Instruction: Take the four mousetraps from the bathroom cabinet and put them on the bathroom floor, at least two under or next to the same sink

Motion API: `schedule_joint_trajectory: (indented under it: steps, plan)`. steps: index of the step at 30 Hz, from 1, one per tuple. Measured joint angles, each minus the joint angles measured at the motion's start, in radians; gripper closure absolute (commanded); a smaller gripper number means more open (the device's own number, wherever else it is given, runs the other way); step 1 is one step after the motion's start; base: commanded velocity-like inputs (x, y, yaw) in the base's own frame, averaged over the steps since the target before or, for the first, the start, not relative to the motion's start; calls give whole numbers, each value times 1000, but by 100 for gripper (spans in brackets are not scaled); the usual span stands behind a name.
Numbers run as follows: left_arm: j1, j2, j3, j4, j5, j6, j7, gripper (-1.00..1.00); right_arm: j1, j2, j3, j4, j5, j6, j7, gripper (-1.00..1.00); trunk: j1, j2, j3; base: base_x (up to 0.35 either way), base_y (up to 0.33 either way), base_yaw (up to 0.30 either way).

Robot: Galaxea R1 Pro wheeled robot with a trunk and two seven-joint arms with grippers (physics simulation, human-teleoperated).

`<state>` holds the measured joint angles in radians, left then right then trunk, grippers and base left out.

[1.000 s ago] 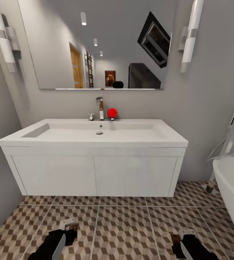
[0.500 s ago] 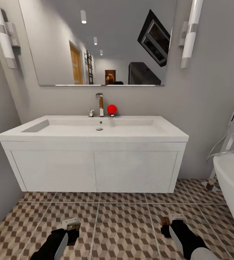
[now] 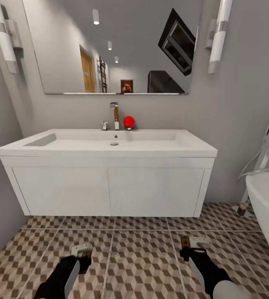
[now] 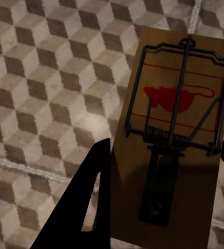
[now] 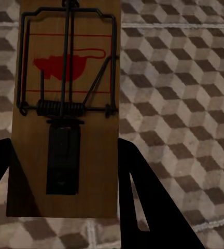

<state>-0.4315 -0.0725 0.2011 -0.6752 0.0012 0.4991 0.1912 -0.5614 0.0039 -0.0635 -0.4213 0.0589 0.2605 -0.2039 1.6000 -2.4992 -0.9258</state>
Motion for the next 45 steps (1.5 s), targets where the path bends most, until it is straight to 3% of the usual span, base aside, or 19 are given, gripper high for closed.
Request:
schedule_joint_trajectory:
  steps: [9,14,21,24,45]
  plan:
    - [-32,-12,0,-8,0,1,5,100,-1,0,1,44,2,-59,0,100,4,-2,-35,0,0,0]
    - [-34,-15,-3,-85,-1,-2,7,100,-1,3,3,51,30,-79,-1,100,6,-4,-54,0,0,0]
    - [-36,-16,-87,-124,0,-7,7,100,-1,7,4,52,51,-82,-1,100,10,-5,-81,0,0,0]
    - [-36,-15,-101,-129,-1,-12,7,100,-1,7,4,51,53,-83,-1,100,11,-6,-93,0,0,0]
    - [-36,-9,-106,-165,-1,-15,7,100,-2,10,5,35,58,-102,1,100,20,-11,-174,0,0,0]
